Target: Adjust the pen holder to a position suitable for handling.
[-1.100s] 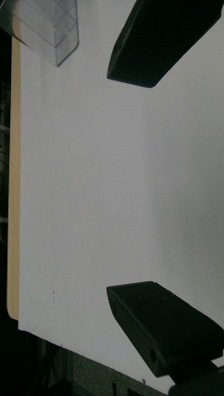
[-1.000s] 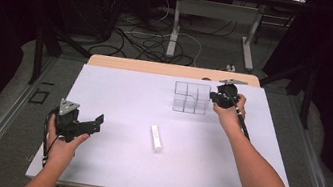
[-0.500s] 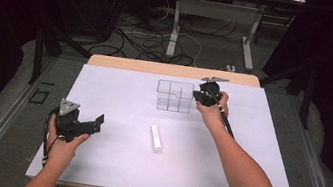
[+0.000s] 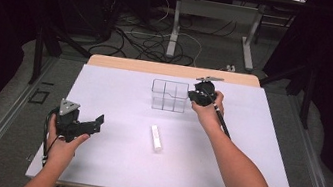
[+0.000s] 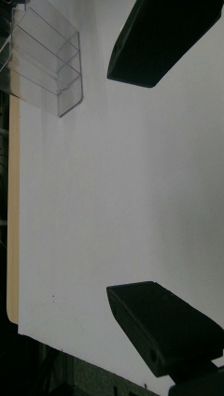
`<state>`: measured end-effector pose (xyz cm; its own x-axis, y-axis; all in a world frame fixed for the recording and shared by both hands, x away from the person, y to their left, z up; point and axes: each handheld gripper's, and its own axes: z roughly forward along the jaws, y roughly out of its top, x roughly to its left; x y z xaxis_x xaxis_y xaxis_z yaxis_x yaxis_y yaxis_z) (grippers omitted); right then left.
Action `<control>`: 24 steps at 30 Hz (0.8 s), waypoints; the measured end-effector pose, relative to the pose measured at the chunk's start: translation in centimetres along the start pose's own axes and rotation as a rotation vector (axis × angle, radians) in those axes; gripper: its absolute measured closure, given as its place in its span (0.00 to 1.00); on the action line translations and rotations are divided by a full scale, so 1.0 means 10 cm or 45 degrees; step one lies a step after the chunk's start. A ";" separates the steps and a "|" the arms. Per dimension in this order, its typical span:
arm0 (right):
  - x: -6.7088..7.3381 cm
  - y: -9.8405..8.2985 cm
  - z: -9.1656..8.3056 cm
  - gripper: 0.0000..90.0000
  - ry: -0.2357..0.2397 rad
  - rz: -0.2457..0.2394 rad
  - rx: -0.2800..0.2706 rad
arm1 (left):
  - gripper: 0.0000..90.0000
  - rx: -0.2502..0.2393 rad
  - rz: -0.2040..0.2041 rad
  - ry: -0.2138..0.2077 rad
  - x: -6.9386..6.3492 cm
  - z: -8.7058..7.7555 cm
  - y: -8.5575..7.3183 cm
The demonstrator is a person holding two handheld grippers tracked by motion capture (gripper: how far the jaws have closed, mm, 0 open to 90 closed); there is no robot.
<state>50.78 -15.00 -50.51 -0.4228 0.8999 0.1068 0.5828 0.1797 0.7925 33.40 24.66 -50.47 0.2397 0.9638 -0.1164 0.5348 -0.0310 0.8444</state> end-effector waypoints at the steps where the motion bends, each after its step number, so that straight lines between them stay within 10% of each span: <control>1: 0.00 0.00 0.00 0.93 0.000 0.000 0.000 | 0.00 0.001 0.001 -0.001 0.00 0.00 0.00; 18: -0.05 -0.16 -0.43 0.64 0.145 0.066 -0.189 | 0.01 0.029 -0.029 -0.028 0.01 0.05 -0.01; 24: 0.00 -0.21 -0.62 0.57 0.200 -0.005 -0.256 | 0.01 0.028 -0.034 -0.036 0.00 0.07 0.01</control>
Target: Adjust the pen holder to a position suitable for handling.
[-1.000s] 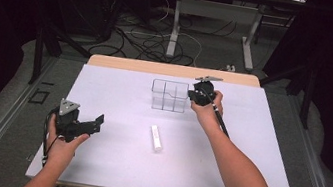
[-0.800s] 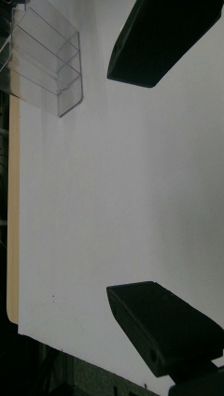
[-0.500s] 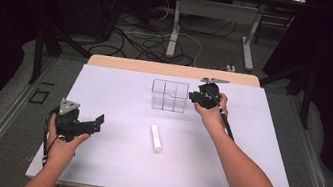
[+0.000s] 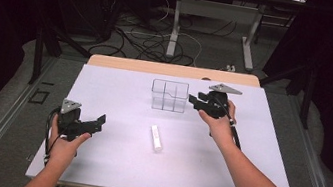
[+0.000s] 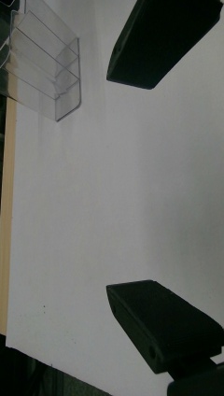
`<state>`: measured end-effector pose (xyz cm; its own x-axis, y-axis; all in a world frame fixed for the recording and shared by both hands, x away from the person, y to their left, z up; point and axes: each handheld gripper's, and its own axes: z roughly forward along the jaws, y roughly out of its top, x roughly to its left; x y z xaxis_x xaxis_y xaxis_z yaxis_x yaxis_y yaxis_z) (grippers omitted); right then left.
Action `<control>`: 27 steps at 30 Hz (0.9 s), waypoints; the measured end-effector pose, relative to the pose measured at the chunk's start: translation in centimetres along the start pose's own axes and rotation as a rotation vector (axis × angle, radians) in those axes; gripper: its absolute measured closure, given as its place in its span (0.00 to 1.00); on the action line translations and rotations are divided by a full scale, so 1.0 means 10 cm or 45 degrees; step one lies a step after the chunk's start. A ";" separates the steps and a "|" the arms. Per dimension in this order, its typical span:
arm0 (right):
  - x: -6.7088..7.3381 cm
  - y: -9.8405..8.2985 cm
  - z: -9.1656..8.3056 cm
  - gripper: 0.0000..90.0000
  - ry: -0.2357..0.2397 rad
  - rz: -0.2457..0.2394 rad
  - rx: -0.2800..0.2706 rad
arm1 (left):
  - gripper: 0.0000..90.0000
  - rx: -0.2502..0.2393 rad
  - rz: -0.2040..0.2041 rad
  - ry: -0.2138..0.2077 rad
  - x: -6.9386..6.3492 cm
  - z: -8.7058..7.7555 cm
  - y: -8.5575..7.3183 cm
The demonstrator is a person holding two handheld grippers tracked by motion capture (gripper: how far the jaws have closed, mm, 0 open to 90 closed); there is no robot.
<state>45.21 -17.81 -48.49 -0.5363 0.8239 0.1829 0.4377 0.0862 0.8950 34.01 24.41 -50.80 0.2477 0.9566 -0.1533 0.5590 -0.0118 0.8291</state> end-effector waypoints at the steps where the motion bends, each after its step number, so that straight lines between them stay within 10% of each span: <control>1: 0.01 0.00 -0.03 0.57 0.003 -0.014 -0.008 | 0.01 0.001 -0.004 -0.003 0.00 0.01 0.00; 11: 0.14 -0.06 -0.26 0.48 0.067 -0.095 -0.034 | 0.01 0.008 -0.003 -0.042 -0.05 0.03 0.01; 15: 0.17 -0.12 -0.32 0.47 0.121 -0.058 -0.015 | 0.01 0.011 0.000 -0.064 -0.07 0.03 0.01; 27: 0.24 -0.22 -0.39 0.21 0.012 0.106 0.202 | 0.02 0.010 -0.001 -0.084 -0.07 0.02 0.03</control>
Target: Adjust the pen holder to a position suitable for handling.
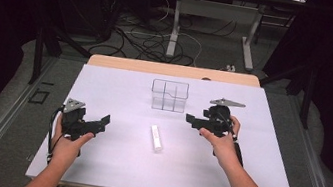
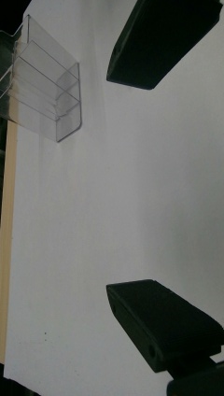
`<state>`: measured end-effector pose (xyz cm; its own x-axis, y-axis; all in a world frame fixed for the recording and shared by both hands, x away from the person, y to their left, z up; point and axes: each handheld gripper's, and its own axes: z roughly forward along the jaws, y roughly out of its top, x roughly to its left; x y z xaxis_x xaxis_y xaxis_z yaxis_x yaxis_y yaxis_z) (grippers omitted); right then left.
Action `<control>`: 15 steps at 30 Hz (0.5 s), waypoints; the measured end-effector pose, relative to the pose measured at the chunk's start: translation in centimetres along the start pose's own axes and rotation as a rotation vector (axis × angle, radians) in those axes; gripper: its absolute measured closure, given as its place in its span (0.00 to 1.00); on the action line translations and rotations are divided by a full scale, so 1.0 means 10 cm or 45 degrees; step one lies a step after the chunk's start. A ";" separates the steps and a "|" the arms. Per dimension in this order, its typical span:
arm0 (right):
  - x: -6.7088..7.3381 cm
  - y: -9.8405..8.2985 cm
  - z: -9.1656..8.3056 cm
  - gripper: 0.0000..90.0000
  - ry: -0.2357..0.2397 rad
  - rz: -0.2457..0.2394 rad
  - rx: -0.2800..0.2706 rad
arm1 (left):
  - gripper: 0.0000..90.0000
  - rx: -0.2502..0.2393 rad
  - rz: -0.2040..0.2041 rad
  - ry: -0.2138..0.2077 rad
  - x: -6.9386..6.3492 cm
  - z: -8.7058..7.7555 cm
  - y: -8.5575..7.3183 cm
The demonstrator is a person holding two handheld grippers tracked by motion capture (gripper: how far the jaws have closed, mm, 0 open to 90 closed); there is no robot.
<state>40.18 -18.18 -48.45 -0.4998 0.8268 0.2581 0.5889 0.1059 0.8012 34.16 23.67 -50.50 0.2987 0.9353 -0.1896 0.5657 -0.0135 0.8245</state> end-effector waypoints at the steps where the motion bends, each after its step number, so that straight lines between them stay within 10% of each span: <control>1: 0.02 0.00 0.00 0.18 -0.006 0.024 0.014 | 0.02 -0.001 -0.004 -0.009 0.00 0.02 0.00; 15: 0.25 -0.07 0.15 0.17 -0.053 -0.003 0.073 | 0.02 -0.016 -0.024 -0.105 -0.05 0.06 0.05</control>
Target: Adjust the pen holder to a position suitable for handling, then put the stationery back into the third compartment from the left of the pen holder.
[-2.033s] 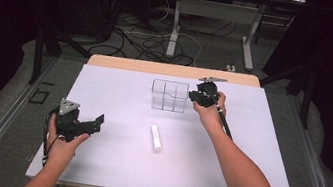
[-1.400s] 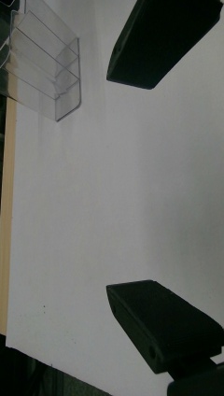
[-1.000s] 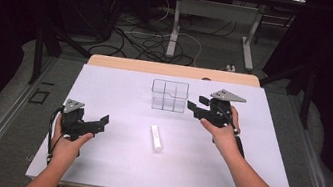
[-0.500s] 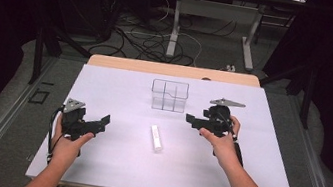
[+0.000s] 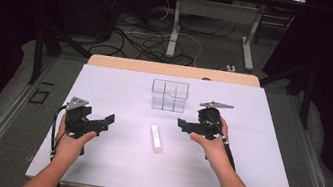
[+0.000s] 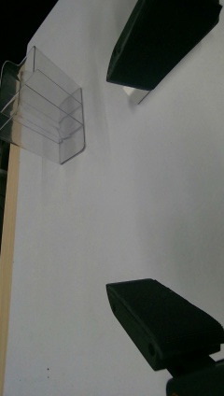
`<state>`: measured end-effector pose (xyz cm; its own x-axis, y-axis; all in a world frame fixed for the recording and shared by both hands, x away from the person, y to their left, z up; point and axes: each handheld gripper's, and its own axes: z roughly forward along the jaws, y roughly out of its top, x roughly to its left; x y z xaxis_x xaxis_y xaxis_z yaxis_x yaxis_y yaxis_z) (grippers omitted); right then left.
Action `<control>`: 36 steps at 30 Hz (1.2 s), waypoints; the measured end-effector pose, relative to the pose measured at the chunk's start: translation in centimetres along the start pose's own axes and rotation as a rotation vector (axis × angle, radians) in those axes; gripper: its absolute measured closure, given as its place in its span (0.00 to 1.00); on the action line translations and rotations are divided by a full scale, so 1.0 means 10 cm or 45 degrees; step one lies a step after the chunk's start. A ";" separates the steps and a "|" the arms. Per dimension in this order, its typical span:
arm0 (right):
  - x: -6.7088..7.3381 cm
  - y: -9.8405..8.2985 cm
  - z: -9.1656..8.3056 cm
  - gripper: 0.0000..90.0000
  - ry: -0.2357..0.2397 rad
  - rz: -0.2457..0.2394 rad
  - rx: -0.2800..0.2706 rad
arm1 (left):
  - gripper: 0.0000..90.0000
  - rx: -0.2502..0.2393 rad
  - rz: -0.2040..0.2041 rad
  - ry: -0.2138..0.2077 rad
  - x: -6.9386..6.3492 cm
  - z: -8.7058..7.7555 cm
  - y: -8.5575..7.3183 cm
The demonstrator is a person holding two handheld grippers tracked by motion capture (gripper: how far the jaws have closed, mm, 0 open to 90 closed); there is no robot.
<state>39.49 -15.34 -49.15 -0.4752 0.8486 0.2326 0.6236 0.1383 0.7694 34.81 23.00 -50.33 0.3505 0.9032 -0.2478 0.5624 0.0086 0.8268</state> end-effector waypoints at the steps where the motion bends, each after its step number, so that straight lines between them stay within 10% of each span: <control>1: 0.00 0.00 0.00 0.17 0.000 0.000 0.000 | 0.02 -0.003 -0.007 -0.007 0.00 -0.01 0.00; 8: 0.20 0.06 0.08 0.31 0.012 0.025 0.081 | 0.03 -0.028 -0.076 -0.038 0.06 -0.05 0.01; 23: 0.38 0.04 0.41 0.50 0.099 0.157 0.418 | 0.04 -0.015 -0.045 -0.008 0.06 -0.01 0.01; 36: 0.43 0.05 0.58 0.60 0.114 0.290 0.575 | 0.04 -0.004 -0.011 -0.011 0.02 0.00 0.01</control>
<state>41.34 -8.64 -51.19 -0.3349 0.8385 0.4299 0.9142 0.1786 0.3638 34.88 23.16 -50.31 0.3518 0.8995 -0.2592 0.5632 0.0178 0.8261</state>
